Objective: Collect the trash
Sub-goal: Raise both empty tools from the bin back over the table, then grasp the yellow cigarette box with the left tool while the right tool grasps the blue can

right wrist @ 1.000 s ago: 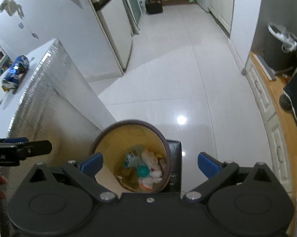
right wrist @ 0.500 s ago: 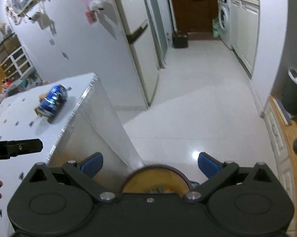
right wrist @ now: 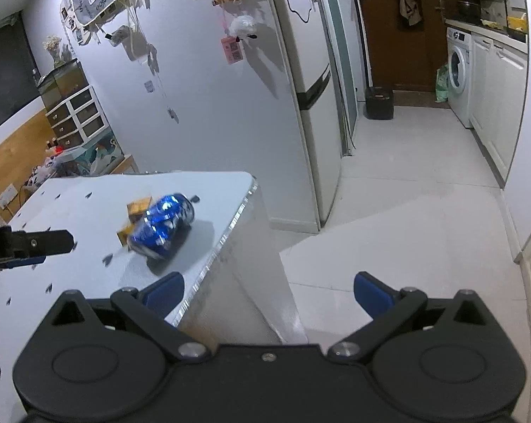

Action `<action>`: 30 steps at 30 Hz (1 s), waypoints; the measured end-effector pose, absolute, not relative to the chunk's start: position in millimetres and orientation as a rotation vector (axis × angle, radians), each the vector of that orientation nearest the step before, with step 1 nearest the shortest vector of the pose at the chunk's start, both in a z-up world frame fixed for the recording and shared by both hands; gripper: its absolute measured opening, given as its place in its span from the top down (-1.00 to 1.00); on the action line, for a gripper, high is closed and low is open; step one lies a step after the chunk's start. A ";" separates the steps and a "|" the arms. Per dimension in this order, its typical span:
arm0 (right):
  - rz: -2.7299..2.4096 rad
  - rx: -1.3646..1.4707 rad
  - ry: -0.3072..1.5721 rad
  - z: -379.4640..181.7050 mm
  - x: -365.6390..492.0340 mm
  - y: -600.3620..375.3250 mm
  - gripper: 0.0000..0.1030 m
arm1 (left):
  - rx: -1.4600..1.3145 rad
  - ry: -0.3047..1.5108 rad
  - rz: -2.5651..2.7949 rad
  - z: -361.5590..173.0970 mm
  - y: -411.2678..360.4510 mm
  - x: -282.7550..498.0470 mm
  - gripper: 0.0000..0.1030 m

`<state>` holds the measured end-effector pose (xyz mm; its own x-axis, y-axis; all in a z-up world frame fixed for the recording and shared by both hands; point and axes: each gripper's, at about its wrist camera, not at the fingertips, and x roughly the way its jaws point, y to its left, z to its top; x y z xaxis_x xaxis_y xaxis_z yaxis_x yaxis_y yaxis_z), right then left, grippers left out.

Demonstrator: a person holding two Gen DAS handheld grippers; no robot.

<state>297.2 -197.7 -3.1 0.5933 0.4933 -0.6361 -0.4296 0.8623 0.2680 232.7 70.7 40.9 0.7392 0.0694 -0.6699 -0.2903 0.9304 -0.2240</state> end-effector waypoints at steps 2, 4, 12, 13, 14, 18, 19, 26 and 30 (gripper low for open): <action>0.548 0.091 0.756 -1.7 305.3 -181.7 -1.00 | -0.333 0.705 0.216 44.0 85.8 245.4 -1.00; 0.586 0.098 0.751 -2.1 313.2 -167.0 -1.00 | -0.346 0.698 0.235 44.0 101.3 259.6 -1.00; 0.732 0.092 0.818 -20.7 346.0 -108.3 -1.00 | -0.452 0.702 0.302 33.0 156.9 316.5 -1.00; 0.746 0.094 0.809 -22.6 349.2 -103.6 -1.00 | -0.465 0.708 0.306 30.0 163.5 323.2 -1.00; 0.762 0.103 0.804 -24.9 352.4 -100.0 -1.00 | -0.479 0.715 0.308 26.3 168.8 329.1 -1.00; 0.796 0.196 0.843 -35.0 370.5 -85.6 -1.00 | -0.521 0.760 0.306 6.9 185.7 351.7 -1.00; 0.793 0.212 0.845 -36.8 373.1 -82.9 -1.00 | -0.527 0.775 0.305 1.3 189.0 356.9 -1.00; 0.799 0.211 0.875 -44.2 385.3 -57.5 -1.00 | -0.540 0.877 0.344 -37.5 204.7 385.5 -1.00; 0.756 0.183 0.848 -44.8 385.2 -52.3 -1.00 | -0.525 0.934 0.359 -54.7 204.7 395.6 -0.96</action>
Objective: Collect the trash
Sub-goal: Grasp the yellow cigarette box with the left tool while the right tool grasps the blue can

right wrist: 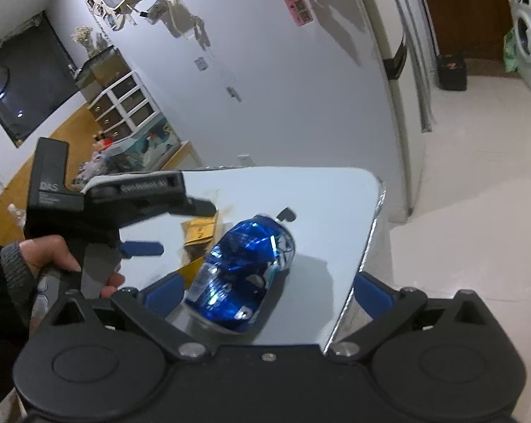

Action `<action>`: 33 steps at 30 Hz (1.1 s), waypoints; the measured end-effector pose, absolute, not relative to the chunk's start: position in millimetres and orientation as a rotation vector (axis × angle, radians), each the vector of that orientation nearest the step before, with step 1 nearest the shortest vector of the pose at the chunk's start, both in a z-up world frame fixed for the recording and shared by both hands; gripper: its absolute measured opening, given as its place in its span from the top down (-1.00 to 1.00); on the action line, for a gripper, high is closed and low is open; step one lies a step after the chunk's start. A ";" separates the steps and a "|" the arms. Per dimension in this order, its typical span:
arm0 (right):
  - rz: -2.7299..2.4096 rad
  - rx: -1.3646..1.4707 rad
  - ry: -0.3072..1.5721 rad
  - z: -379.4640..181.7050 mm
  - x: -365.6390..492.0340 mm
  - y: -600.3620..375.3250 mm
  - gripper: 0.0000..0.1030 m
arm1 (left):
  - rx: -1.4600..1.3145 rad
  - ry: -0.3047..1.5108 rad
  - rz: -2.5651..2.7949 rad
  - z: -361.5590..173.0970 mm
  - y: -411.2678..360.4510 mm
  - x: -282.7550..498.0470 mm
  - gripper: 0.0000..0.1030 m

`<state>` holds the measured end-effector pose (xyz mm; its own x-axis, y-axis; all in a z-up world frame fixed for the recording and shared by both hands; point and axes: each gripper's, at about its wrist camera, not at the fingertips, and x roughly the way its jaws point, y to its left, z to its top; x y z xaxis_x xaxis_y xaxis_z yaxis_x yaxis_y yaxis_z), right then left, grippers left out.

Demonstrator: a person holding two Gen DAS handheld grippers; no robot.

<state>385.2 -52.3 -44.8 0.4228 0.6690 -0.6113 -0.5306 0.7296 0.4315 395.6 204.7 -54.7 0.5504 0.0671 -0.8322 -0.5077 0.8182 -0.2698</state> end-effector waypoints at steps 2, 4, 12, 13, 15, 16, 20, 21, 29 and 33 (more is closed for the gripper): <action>0.747 0.175 0.849 -45.8 386.5 -50.1 -0.99 | -0.519 0.963 0.364 -61.3 203.7 398.5 -0.81; 0.737 0.195 0.862 -47.8 389.8 -50.3 -0.88 | -0.504 0.984 0.377 -65.4 203.3 400.1 -0.63; 0.733 0.432 1.002 -64.4 411.6 -48.2 -0.65 | -0.400 0.983 0.353 -61.2 204.6 386.6 -0.24; 0.735 0.458 1.021 -67.1 413.5 -45.9 -0.62 | -0.395 0.983 0.347 -60.7 205.8 382.0 -0.23; 0.733 0.489 1.062 -73.5 417.3 -39.8 -0.54 | -0.385 0.983 0.334 -59.5 206.3 373.2 -0.22; 0.731 0.493 1.076 -76.3 419.2 -36.2 -0.50 | -0.385 0.979 0.322 -59.8 206.5 369.1 -0.22; 0.719 0.570 1.135 -89.7 427.9 -27.6 -0.32 | -0.360 0.968 0.286 -61.0 201.7 353.7 -0.22; 0.709 0.594 1.162 -93.7 430.7 -24.7 -0.27 | -0.350 0.966 0.275 -63.0 199.5 351.6 -0.22; 0.666 0.704 1.267 -109.5 441.0 -4.0 -0.07 | -0.216 0.959 0.226 -63.4 177.2 351.2 -0.22; 0.684 0.648 1.234 -102.9 441.6 2.6 0.06 | -0.218 0.955 0.220 -63.4 177.1 349.5 -0.22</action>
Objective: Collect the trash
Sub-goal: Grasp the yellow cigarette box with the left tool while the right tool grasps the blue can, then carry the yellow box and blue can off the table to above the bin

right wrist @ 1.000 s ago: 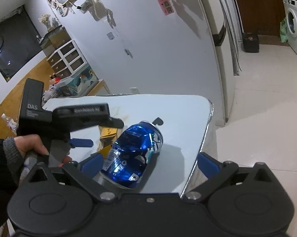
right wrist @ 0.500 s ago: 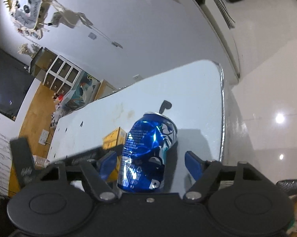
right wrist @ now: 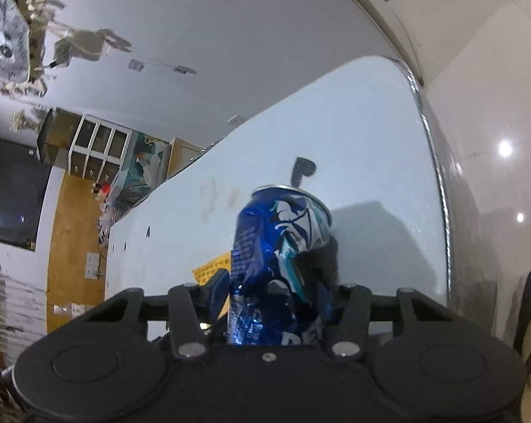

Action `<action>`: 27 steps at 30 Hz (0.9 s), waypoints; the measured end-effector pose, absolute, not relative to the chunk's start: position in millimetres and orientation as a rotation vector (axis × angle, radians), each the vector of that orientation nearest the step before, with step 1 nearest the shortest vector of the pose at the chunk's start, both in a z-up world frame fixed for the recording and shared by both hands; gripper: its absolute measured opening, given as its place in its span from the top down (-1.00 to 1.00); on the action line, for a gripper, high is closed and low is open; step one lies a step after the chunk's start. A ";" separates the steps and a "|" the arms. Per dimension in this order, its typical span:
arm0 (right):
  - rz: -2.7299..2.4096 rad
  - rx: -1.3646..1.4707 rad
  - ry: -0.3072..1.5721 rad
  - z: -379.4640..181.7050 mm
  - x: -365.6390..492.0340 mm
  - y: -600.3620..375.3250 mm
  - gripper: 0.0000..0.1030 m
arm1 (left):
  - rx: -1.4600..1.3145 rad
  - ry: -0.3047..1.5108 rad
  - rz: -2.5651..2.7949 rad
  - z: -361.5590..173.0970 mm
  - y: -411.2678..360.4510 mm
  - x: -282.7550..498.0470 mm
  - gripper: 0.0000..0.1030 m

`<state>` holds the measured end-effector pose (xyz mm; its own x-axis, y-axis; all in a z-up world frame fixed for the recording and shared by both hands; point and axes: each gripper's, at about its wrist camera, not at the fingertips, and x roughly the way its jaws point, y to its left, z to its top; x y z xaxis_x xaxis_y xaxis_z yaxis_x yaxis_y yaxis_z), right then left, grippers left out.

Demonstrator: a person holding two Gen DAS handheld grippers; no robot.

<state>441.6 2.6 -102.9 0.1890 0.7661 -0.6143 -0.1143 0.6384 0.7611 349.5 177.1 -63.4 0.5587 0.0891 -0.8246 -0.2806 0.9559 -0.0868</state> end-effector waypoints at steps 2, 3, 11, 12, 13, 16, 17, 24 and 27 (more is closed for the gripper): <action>0.700 0.610 1.220 -98.9 441.5 3.3 0.13 | -0.225 0.953 0.217 -62.6 176.8 346.7 -0.22; 0.712 0.582 1.207 -96.2 439.8 3.7 0.21 | -0.227 0.952 0.217 -62.0 176.2 344.4 -0.22; 0.798 0.390 1.157 -75.7 420.1 4.4 0.43 | -0.287 0.947 0.235 -56.1 175.2 319.8 -0.21; 0.796 0.391 1.156 -74.9 418.1 2.9 0.44 | -0.293 0.947 0.239 -54.2 175.0 316.2 -0.21; 0.790 0.392 1.154 -74.0 415.4 0.1 0.44 | -0.297 0.946 0.243 -52.3 173.8 313.2 -0.21; 0.781 0.391 1.149 -70.8 407.0 -8.1 0.44 | -0.318 0.939 0.255 -44.5 173.3 301.2 -0.21; 0.780 0.386 1.146 -70.1 403.0 -10.4 0.44 | -0.325 0.936 0.259 -41.5 171.6 299.6 -0.21; 0.786 0.294 1.066 -46.8 373.6 -24.1 0.44 | -0.331 0.904 0.274 -13.4 160.6 274.9 -0.20; 0.789 0.254 1.034 -36.7 359.8 -30.6 0.44 | -0.325 0.891 0.273 -1.9 153.4 264.6 -0.20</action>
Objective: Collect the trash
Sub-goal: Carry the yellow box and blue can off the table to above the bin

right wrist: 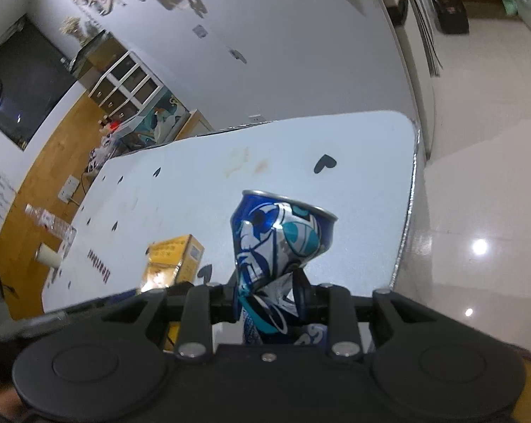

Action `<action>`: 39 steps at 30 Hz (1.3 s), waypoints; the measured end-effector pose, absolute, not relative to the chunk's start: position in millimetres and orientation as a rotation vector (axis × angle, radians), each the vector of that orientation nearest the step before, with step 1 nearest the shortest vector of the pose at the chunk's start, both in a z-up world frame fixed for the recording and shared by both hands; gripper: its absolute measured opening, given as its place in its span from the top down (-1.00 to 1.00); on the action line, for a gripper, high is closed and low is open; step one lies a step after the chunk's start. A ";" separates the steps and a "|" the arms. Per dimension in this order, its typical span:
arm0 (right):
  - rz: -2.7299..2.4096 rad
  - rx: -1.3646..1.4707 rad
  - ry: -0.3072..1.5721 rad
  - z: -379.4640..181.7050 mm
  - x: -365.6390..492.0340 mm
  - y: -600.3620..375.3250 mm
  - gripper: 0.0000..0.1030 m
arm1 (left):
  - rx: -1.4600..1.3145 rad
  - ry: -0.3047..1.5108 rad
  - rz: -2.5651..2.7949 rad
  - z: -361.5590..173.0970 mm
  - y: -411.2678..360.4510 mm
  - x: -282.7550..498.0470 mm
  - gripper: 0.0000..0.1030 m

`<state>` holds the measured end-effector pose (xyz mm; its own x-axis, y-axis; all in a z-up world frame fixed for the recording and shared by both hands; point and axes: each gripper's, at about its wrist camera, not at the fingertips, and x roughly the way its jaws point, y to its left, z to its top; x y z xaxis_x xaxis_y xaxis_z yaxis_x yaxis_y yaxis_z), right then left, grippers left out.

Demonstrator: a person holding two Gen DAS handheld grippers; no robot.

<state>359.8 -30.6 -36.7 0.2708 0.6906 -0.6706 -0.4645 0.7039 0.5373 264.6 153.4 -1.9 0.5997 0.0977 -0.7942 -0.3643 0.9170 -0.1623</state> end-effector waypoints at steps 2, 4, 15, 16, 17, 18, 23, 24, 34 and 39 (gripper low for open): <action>0.794 0.231 1.007 -29.2 349.5 -36.3 0.44 | -0.317 0.881 0.275 5.3 148.8 256.6 -0.20; 0.790 0.200 0.980 -22.3 339.1 -41.8 0.44 | -0.315 0.874 0.279 11.2 144.4 247.5 -0.20; 0.753 0.076 0.891 0.4 290.0 -67.9 0.44 | -0.300 0.865 0.262 23.3 120.2 199.7 -0.20; 0.746 0.070 0.885 2.2 285.8 -69.0 0.44 | -0.301 0.865 0.258 23.3 119.3 195.6 -0.20; 0.739 0.064 0.881 3.9 282.4 -70.5 0.44 | -0.302 0.866 0.254 23.3 118.8 191.3 -0.20; 0.732 0.059 0.876 5.6 278.4 -72.5 0.44 | -0.303 0.866 0.249 23.2 118.5 187.9 -0.20; 0.692 0.034 0.855 11.6 256.9 -80.4 0.44 | -0.296 0.859 0.221 25.8 117.1 175.0 -0.20; 0.683 0.031 0.853 12.6 253.2 -82.1 0.44 | -0.293 0.858 0.213 26.2 116.6 173.7 -0.20; 0.570 0.030 0.827 18.8 220.5 -99.3 0.44 | -0.247 0.850 0.085 29.1 101.5 172.5 -0.20; 0.520 0.036 0.822 17.1 210.2 -119.3 0.44 | -0.231 0.860 0.022 26.2 83.6 179.3 -0.20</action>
<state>210.2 -119.3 17.1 0.5636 0.4552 -0.6893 -0.4277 0.8747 0.2279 179.3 83.6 26.2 0.6535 -0.0740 -0.7533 -0.1119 0.9748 -0.1928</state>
